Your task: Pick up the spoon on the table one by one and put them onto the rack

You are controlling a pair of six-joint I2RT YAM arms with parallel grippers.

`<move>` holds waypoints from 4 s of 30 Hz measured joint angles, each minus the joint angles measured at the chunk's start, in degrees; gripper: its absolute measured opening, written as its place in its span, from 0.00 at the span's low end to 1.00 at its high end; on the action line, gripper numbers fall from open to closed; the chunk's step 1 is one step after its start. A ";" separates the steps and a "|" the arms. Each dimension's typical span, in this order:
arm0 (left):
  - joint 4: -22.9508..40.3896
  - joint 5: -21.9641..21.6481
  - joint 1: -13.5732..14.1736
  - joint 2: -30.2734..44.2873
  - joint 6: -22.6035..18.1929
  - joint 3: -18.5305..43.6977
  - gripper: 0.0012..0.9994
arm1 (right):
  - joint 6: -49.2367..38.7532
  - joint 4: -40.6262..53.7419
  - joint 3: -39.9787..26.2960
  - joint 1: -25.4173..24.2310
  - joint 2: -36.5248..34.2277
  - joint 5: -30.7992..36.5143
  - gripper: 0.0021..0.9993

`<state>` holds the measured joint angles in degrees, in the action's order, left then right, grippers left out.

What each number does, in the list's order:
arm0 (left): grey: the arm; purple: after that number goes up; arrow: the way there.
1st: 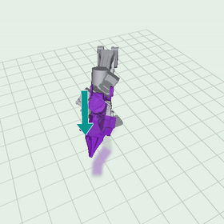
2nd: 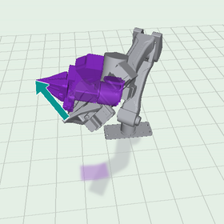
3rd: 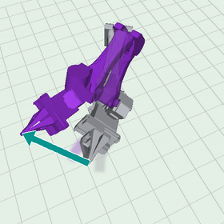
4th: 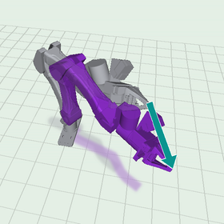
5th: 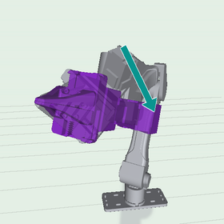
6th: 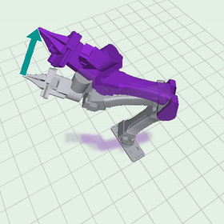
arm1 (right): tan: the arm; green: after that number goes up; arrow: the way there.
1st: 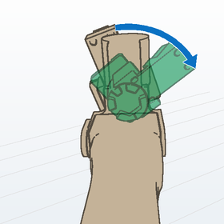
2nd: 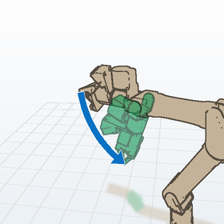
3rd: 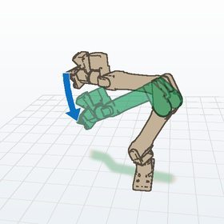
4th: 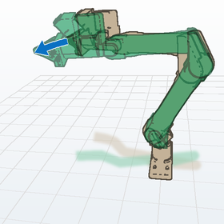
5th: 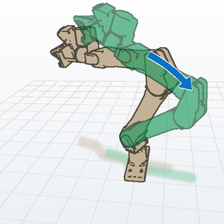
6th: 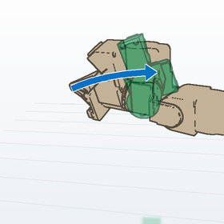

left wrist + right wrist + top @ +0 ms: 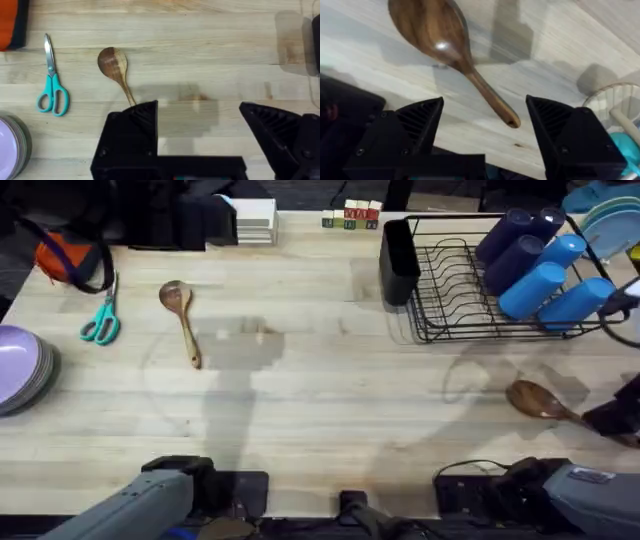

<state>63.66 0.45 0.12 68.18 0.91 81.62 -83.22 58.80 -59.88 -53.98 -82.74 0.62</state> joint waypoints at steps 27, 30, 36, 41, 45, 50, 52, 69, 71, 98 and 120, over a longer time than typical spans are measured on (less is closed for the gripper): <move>-1.30 0.00 0.00 0.00 -0.02 0.00 0.99 | -2.66 -12.12 12.64 1.95 -0.48 0.00 0.99; -1.31 0.00 0.00 0.00 0.00 0.00 0.99 | -2.91 -12.12 12.64 1.95 -0.52 0.04 0.99; -1.31 0.00 0.00 0.00 0.00 0.00 0.99 | -2.97 -12.12 12.64 1.95 -0.55 0.20 0.99; -1.33 0.00 0.00 0.00 -0.01 0.00 0.99 | -2.96 -11.77 12.71 1.95 -0.54 0.26 0.84; -1.31 0.00 0.00 0.00 -0.01 0.00 0.99 | -3.03 -11.98 12.71 1.95 -0.55 0.70 0.58; -1.33 0.00 0.00 0.00 -0.02 0.00 0.99 | -3.22 -12.49 12.71 1.95 -0.55 1.25 0.31; -1.33 0.00 0.00 0.00 0.00 0.00 0.99 | -3.26 -12.77 12.71 1.95 -0.55 1.30 0.24; -1.33 0.00 0.00 0.00 -0.02 0.00 0.99 | -3.41 -12.56 12.68 1.95 -0.52 1.75 0.04; -1.31 0.00 0.00 0.00 0.00 0.00 0.99 | -3.41 -12.58 12.68 1.95 -0.52 1.75 0.04; -1.31 0.00 0.00 0.00 -0.02 0.00 0.99 | -1.61 -9.35 13.60 8.60 14.78 -0.49 0.03; -0.63 0.00 0.00 0.00 0.00 0.00 0.99 | -1.59 -2.57 13.60 25.61 20.22 -4.13 0.03</move>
<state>63.03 0.45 0.12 68.18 0.91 81.62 -84.81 56.23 -46.28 -28.37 -62.52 -3.51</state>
